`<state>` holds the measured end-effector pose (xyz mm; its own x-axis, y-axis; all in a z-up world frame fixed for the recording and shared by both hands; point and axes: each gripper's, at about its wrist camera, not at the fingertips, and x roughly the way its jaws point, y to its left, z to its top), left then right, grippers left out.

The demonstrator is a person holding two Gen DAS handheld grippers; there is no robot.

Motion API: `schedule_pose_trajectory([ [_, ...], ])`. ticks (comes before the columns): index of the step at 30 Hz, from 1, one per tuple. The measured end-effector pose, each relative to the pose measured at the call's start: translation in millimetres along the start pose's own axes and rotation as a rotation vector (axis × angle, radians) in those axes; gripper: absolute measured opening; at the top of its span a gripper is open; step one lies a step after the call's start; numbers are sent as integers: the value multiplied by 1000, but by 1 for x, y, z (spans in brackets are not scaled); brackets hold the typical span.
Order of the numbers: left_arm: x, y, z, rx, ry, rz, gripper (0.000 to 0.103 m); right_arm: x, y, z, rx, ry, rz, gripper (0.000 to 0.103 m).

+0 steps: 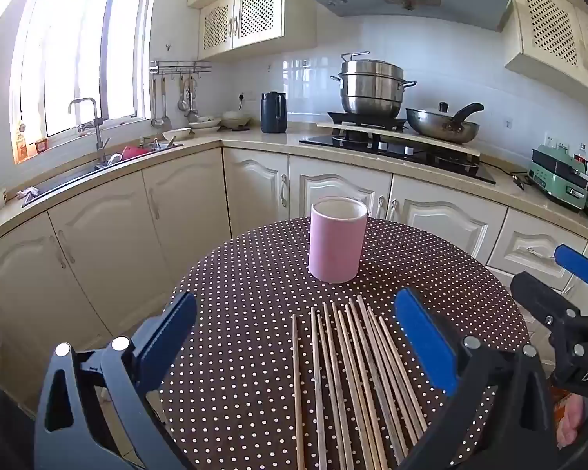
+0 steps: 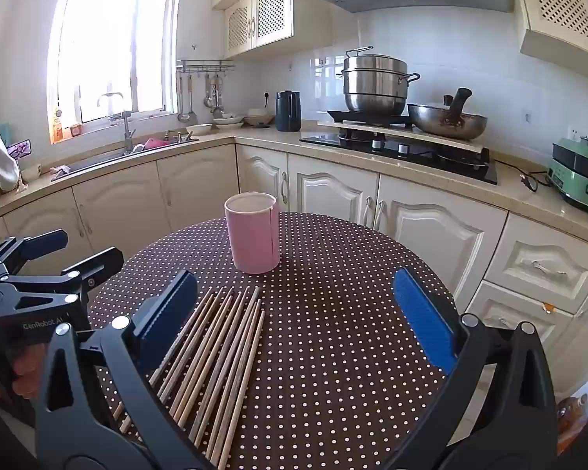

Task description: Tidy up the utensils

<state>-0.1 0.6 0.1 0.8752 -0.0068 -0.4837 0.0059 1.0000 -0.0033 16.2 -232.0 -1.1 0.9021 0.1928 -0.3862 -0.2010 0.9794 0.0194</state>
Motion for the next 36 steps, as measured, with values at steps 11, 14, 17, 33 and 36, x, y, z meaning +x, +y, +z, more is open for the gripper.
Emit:
schedule_pose_trajectory([
  [11, 0, -1, 9, 4, 7, -14, 99, 7, -2, -9, 3, 20, -1, 98],
  [14, 0, -1, 5, 13, 0, -20, 99, 7, 0, -11, 12, 16, -5, 98],
  [17, 1, -3, 5, 13, -1, -22, 99, 3, -5, -4, 27, 21, -6, 98],
  [33, -4, -9, -1, 17, -5, -30, 99, 0, -10, -6, 47, 42, 8, 98],
  [36, -7, -7, -1, 8, -13, -23, 99, 0, -8, -6, 41, 41, 22, 98],
])
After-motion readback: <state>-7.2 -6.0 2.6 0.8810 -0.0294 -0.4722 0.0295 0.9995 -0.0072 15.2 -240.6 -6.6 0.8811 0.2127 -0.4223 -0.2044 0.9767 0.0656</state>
